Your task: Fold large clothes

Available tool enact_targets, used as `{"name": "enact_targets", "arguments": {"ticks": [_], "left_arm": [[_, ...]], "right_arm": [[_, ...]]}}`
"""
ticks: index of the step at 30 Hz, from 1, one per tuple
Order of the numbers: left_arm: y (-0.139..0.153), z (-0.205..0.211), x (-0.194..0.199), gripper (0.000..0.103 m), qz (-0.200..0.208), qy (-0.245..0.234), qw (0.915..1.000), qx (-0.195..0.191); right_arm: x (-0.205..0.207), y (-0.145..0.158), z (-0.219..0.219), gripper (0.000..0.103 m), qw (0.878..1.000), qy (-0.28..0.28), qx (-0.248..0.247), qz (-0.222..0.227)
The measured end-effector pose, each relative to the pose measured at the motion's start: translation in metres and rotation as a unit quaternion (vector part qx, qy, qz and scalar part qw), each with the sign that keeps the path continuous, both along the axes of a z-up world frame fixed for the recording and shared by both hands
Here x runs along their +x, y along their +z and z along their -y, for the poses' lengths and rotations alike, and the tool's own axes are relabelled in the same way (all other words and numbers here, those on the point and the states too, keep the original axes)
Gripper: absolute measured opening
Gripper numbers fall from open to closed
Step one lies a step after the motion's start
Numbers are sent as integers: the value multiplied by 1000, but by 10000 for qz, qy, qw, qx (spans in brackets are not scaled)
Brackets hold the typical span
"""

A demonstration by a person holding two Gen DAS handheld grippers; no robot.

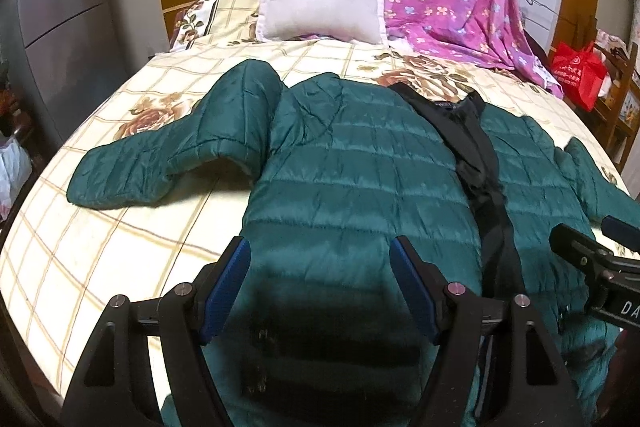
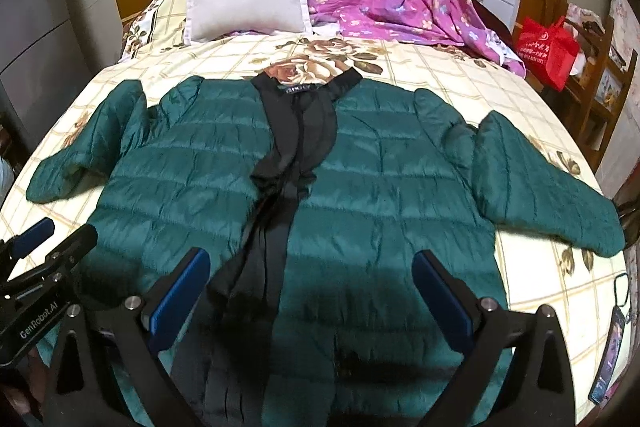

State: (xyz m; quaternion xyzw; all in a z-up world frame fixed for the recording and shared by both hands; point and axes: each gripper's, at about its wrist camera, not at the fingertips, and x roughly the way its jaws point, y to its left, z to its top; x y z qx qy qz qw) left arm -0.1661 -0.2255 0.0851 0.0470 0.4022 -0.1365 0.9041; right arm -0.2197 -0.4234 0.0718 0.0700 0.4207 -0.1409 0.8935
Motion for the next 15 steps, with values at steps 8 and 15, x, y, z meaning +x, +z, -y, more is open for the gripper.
{"name": "enact_targets", "arguments": {"ticks": [8, 15], "left_arm": [[-7, 8, 26, 44, -48, 82, 10000, -3], [-17, 14, 41, 44, -124, 100, 9999, 38]], "right_arm": [[35, -8, 3, 102, 10000, -6, -15, 34], [49, -26, 8, 102, 10000, -33, 18, -60]]}}
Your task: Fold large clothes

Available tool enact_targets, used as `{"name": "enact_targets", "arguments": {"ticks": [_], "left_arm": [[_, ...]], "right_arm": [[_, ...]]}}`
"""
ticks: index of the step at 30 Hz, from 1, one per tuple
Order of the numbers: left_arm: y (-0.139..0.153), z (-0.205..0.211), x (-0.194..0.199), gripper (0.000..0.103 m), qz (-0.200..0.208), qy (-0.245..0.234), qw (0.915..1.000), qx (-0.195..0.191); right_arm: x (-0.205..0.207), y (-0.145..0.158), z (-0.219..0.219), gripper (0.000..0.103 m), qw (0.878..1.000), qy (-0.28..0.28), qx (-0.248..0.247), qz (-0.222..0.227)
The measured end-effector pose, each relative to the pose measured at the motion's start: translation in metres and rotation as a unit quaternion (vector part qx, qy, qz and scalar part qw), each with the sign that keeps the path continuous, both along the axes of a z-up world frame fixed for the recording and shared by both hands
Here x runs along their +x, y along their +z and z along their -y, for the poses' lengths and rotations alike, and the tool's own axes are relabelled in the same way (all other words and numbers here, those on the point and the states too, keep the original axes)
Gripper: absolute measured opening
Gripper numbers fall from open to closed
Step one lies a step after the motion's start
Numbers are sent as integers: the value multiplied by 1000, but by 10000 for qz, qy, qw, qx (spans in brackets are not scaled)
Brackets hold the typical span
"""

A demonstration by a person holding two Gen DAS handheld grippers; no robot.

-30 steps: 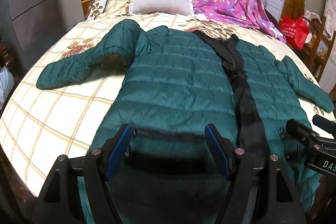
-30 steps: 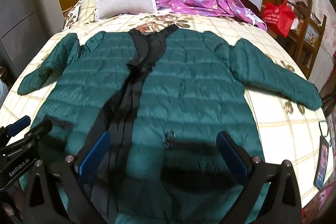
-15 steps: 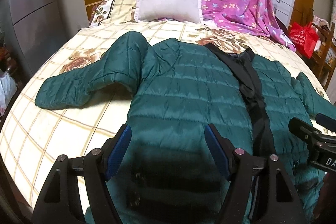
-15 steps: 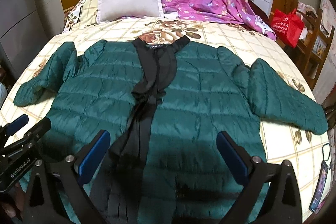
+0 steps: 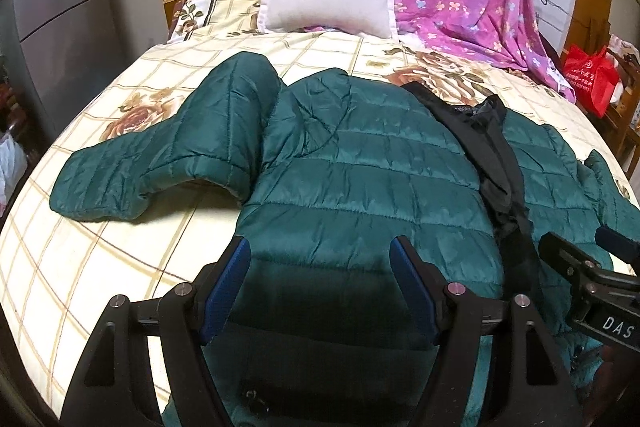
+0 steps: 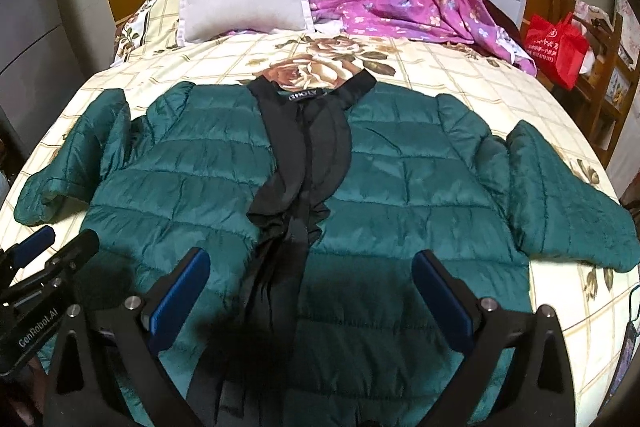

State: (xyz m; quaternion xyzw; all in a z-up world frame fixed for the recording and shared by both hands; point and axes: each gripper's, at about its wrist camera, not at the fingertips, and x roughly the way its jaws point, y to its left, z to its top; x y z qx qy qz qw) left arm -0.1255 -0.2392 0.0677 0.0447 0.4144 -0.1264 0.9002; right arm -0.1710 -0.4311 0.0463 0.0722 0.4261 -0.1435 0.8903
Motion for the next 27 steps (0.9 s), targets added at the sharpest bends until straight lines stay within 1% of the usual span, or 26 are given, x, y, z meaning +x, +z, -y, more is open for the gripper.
{"name": "enact_targets", "arguments": {"ticks": [7, 17, 22, 27], "left_arm": [[-7, 4, 7, 44, -64, 2, 10000, 30], [-3, 4, 11, 44, 25, -27, 10000, 70], [3, -7, 14, 44, 88, 76, 9999, 30], [9, -20, 18, 44, 146, 201, 9997, 57]], "right_arm": [[3, -9, 11, 102, 9999, -128, 48, -75], [7, -16, 11, 102, 9998, -149, 69, -64], [10, -22, 5, 102, 9998, -82, 62, -161], [11, -22, -2, 102, 9999, -13, 62, -150]]}}
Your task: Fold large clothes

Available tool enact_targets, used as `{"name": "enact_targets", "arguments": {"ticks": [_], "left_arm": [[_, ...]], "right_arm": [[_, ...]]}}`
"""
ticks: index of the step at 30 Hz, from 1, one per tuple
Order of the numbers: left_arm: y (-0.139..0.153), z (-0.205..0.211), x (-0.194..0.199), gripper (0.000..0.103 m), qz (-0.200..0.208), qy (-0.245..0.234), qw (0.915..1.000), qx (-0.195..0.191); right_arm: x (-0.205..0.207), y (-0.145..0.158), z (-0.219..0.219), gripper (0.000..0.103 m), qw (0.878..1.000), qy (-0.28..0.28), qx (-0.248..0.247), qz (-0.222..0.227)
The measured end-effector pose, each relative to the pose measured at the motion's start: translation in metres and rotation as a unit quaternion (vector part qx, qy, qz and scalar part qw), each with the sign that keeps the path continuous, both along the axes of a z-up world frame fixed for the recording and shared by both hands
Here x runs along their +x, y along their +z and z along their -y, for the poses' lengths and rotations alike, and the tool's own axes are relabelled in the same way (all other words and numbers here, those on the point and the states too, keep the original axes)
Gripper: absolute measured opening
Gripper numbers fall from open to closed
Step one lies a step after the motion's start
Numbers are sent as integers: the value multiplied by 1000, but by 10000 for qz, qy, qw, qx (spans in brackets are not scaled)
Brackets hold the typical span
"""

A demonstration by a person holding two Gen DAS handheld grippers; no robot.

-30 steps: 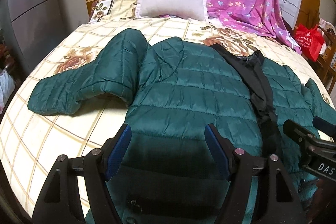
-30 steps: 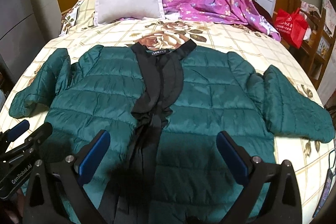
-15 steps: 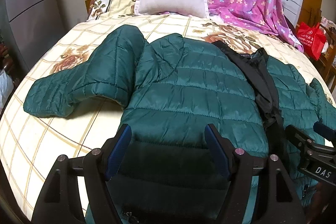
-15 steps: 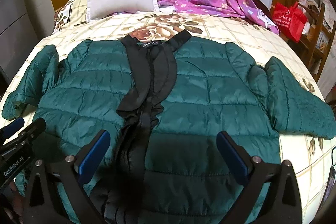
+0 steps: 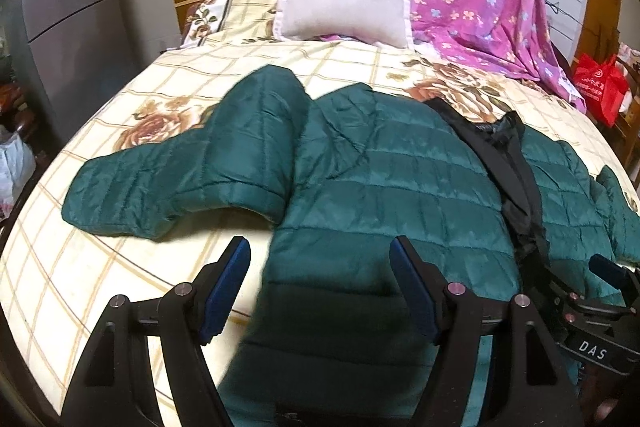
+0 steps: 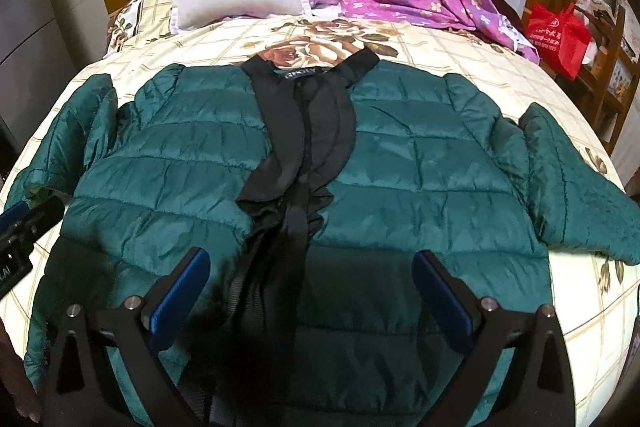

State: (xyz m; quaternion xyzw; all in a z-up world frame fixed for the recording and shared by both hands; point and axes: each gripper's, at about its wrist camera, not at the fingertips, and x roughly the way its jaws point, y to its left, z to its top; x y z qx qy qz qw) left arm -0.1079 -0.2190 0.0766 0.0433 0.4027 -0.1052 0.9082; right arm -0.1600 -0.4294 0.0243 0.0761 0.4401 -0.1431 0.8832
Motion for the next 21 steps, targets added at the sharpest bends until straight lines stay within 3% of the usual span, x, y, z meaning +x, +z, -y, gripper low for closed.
{"name": "enact_targets", "arguments": {"ticks": [7, 11, 15, 18, 21], "left_arm": [[11, -37, 9, 44, 152, 209, 9995, -188], [20, -95, 28, 44, 230, 748, 9954, -556], [12, -165, 57, 44, 35, 1572, 9805, -1176], [-5, -211, 78, 44, -151, 2200, 9652, -1408], [-25, -246, 96, 44, -307, 2700, 9522, -1399]], "right_arm": [[0, -1, -9, 102, 9999, 137, -40, -81], [-3, 0, -11, 102, 9997, 194, -75, -82], [-5, -1, -11, 102, 9998, 193, 15, -101], [-5, -3, -12, 102, 9997, 215, 60, -117], [-5, -5, -16, 102, 9995, 275, 23, -154]]}}
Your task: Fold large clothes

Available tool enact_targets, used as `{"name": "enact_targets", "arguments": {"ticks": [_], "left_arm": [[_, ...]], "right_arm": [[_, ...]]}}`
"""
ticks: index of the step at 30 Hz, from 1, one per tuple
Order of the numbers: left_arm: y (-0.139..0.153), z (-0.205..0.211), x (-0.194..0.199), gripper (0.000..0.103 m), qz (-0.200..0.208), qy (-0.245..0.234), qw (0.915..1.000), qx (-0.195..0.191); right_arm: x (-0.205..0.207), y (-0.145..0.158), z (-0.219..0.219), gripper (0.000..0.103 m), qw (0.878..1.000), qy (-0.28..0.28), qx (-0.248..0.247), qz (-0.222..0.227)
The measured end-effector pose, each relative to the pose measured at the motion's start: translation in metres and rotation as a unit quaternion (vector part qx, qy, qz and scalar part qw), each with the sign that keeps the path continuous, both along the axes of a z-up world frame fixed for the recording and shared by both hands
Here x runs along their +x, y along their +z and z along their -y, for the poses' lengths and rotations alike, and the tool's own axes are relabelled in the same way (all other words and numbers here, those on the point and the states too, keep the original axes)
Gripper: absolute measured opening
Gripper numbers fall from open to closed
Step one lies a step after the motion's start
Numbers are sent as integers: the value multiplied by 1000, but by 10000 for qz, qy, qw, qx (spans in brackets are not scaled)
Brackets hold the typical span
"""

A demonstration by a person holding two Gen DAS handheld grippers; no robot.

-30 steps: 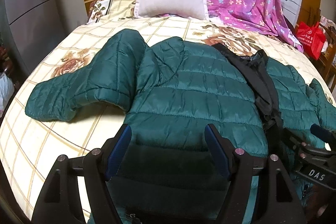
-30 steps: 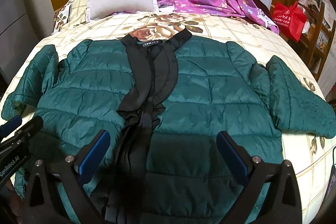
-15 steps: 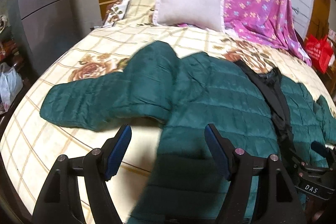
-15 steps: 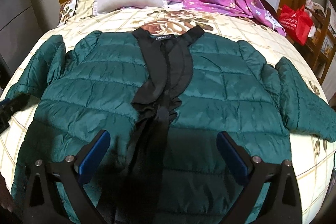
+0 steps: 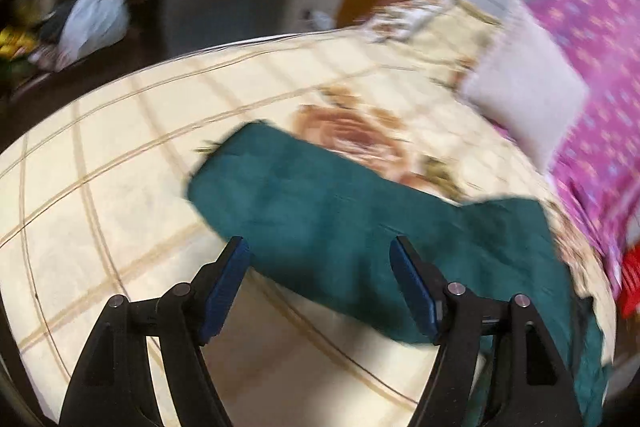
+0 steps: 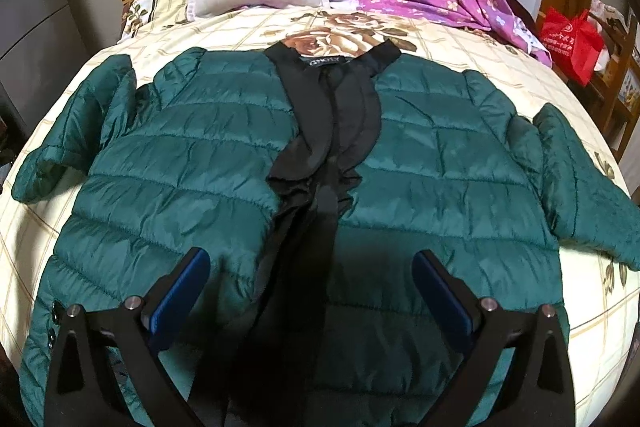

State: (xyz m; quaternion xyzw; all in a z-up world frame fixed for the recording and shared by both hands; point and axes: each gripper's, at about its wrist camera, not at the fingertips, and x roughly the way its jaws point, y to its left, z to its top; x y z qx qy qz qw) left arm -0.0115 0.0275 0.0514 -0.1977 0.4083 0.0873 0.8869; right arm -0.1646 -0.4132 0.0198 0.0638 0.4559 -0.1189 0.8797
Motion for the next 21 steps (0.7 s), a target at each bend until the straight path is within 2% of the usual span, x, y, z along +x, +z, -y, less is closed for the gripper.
{"name": "enact_targets", "arguments": {"ticks": [6, 8, 13, 14, 16, 18, 21], "left_arm": [[-36, -42, 26, 44, -413, 639, 9970, -139], [-45, -45, 33, 44, -540, 650, 9963, -151], [-47, -35, 44, 43, -593, 577, 9964, 170], [-47, -33, 45, 40, -528, 567, 9967, 255], [-47, -32, 46, 16, -416, 541, 9973, 285], [-47, -33, 48, 0, -376, 414, 9984, 115], [-34, -29, 43, 0, -215, 298, 9993, 72]], "right_arm": [[0, -2, -4, 102, 9999, 86, -35, -65], [0, -3, -4, 102, 9999, 86, -15, -77], [1, -4, -4, 102, 9999, 94, -68, -118], [2, -4, -4, 102, 9999, 82, -49, -115], [2, -5, -3, 102, 9999, 70, -17, -131], [1, -6, -3, 102, 9999, 60, -5, -140], [1, -6, -2, 102, 9998, 79, -53, -159]]}}
